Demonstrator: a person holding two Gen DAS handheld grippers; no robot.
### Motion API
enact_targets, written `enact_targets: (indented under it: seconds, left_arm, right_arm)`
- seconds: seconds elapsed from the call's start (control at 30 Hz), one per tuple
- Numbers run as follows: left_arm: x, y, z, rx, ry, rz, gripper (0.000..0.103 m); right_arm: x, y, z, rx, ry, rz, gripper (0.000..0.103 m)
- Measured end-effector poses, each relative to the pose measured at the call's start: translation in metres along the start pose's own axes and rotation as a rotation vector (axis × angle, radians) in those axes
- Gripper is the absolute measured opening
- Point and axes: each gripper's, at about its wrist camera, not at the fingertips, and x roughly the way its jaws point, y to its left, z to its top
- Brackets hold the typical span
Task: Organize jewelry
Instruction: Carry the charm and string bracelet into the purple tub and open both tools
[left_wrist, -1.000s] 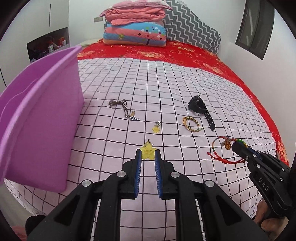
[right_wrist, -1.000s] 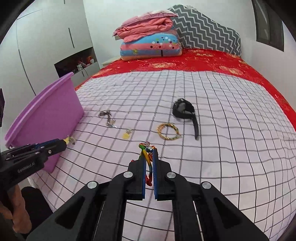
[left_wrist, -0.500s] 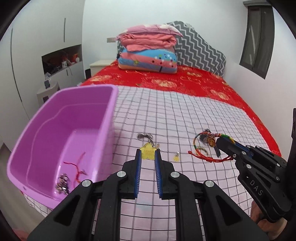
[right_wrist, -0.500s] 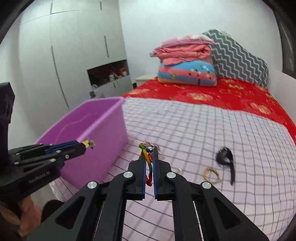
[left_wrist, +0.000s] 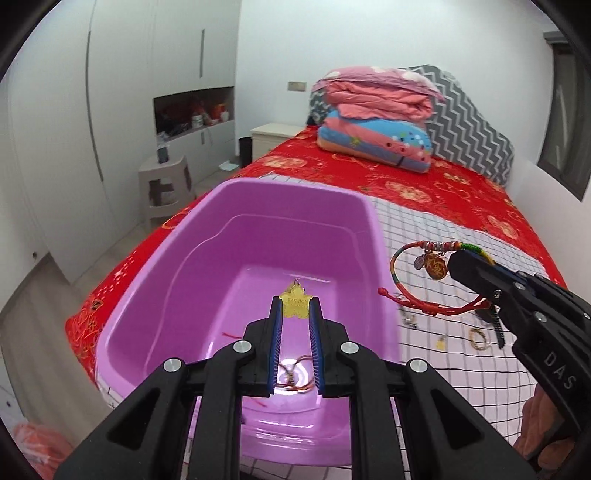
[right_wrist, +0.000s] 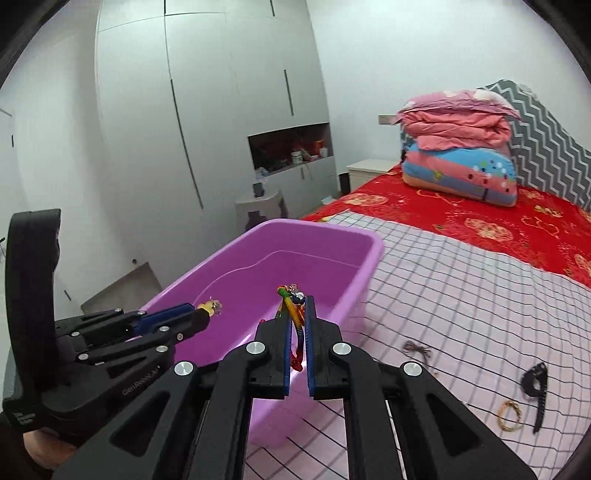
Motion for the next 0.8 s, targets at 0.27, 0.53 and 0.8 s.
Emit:
enact_targets:
  seconds: [0.27, 0.53, 0.8]
  left_arm:
    - [0.02, 0.04, -0.008, -0.062, 0.049, 0.055, 0.015]
    - [0.044, 0.063, -0.012, -0.129, 0.118, 0.078, 0.015]
    - [0.054, 0.068, -0.012, -0.141, 0.16, 0.121, 0.015]
  right_arm:
    - [0.044, 0.028, 0.008, -0.023, 0.067, 0.051, 0.006]
    - [0.082, 0.035, 0.01, -0.028, 0.176, 0.061, 0.007]
    - [0.107, 0.035, 0.008, -0.025, 0.239, 0.067, 0.007]
